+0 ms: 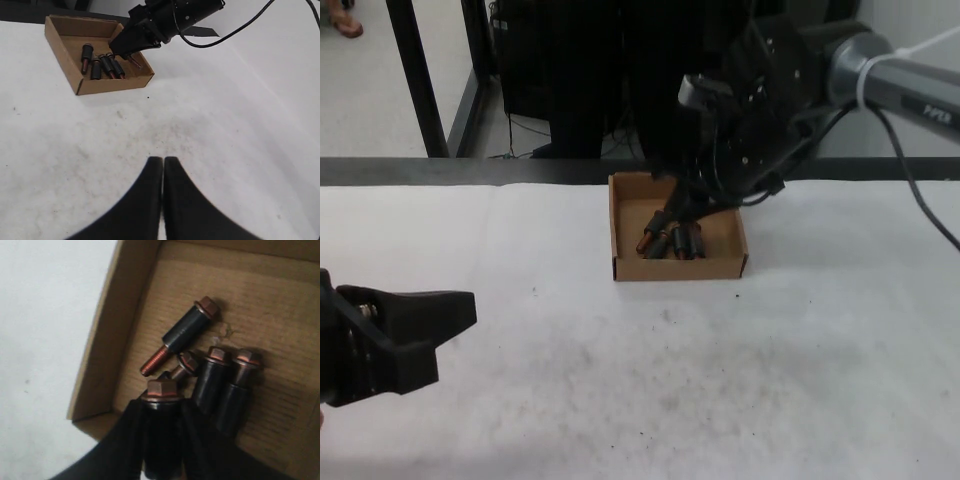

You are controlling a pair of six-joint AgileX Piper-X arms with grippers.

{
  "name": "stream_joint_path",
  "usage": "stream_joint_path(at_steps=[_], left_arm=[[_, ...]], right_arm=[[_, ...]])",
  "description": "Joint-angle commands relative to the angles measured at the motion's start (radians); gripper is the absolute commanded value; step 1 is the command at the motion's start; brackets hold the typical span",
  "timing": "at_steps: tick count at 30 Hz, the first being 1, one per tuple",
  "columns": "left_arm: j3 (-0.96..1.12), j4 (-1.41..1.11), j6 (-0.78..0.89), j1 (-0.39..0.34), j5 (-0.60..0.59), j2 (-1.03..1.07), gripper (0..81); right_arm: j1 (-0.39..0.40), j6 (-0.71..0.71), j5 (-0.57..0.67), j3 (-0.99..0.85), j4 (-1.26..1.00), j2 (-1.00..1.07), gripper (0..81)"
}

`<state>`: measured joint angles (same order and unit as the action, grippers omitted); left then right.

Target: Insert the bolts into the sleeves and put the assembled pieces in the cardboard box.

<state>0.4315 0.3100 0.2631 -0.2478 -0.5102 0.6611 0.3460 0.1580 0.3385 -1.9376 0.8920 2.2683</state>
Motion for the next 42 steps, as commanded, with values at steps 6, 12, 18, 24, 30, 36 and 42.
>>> stream_joint_path(at_steps=[6, 12, 18, 24, 30, 36, 42], left_arm=[[0.001, 0.007, -0.002, -0.001, 0.013, -0.002, 0.8], [0.001, 0.007, -0.010, -0.001, 0.012, -0.002, 0.8], [0.001, 0.007, -0.028, -0.001, 0.012, -0.002, 0.8], [0.001, 0.007, -0.028, -0.001, 0.015, -0.002, 0.8], [0.001, 0.007, -0.028, -0.001, 0.015, -0.002, 0.8], [0.001, 0.007, -0.028, -0.001, 0.015, -0.002, 0.8], [0.001, 0.009, -0.028, -0.001, 0.012, -0.002, 0.8]], right_arm=[[-0.036, 0.039, -0.019, -0.106, -0.008, 0.075, 0.2], [-0.057, 0.043, -0.044, -0.215, -0.014, 0.141, 0.2], [-0.068, 0.016, -0.068, -0.233, -0.008, 0.180, 0.2], [-0.067, 0.015, -0.066, -0.230, 0.040, 0.201, 0.1], [-0.067, -0.034, -0.042, -0.228, 0.046, 0.204, 28.6], [-0.069, 0.036, -0.049, -0.231, 0.063, 0.200, 50.0], [-0.069, -0.001, -0.041, -0.231, 0.062, 0.153, 15.1]])
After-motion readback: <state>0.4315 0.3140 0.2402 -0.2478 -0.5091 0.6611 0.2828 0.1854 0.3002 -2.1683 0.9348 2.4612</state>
